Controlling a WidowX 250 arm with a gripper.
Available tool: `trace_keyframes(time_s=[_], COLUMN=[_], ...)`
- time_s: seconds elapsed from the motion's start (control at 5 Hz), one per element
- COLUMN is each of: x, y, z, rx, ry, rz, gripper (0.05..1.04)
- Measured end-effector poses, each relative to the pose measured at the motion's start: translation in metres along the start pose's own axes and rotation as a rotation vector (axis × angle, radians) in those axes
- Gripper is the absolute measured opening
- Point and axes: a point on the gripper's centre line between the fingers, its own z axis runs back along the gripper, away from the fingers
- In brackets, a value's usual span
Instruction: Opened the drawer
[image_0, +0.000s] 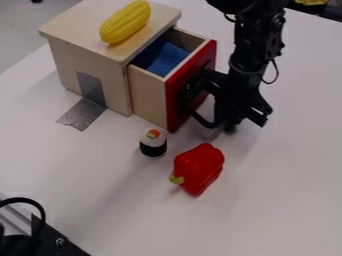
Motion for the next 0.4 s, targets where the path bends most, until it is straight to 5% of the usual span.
trace_keyframes(time_s=[0.4], x=[0.0113], y=[-0.0175], z=[0.0095], rx=[-0.030], ry=[0.002], rz=[0.036], gripper=[0.181])
